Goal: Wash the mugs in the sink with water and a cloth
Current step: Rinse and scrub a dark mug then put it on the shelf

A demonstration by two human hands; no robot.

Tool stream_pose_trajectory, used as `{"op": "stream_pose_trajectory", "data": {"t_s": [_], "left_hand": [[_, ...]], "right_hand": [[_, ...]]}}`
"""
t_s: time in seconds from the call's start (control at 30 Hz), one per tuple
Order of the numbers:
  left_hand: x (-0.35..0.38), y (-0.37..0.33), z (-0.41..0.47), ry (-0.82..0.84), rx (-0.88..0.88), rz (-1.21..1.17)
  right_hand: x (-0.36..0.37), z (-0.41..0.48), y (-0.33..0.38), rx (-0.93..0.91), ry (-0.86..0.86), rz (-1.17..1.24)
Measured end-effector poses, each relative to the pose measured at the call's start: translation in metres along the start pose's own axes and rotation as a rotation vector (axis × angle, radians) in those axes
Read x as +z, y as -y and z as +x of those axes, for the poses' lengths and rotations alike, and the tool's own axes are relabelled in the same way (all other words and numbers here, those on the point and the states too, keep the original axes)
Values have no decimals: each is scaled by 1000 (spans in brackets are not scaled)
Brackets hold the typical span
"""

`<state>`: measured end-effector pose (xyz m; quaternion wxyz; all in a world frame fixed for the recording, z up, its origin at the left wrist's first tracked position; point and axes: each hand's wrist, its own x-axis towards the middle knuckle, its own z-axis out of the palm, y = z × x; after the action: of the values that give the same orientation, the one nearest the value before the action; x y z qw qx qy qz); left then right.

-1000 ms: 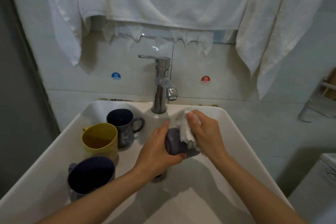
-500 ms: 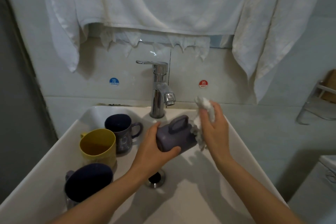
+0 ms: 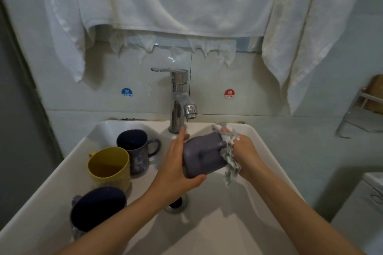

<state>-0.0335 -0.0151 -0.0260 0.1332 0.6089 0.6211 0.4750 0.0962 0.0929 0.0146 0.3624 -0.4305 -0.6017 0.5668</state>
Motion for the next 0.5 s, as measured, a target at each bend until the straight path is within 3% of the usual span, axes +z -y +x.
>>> {"op": "stream_pose_trajectory", "data": {"t_s": [0.1,0.2,0.27,0.33,0.5], "left_hand": [[2,0,2,29,-195,-165],[-1,-11,2,71,-464,-648],[-2,-15,2,57,-448,-807],[-3,-14,3,-13,-384,-787],[-4,-3,3,-86,-227,-437]], "right_hand": [[1,1,1,-134,-96,-17],[2,1,-3,-268,-147,-61],[-1,2,-2,-311,-106,-51],[-6,3,-1,-353,-88,-84],[-13,3,3,-575,-48,-220]]}}
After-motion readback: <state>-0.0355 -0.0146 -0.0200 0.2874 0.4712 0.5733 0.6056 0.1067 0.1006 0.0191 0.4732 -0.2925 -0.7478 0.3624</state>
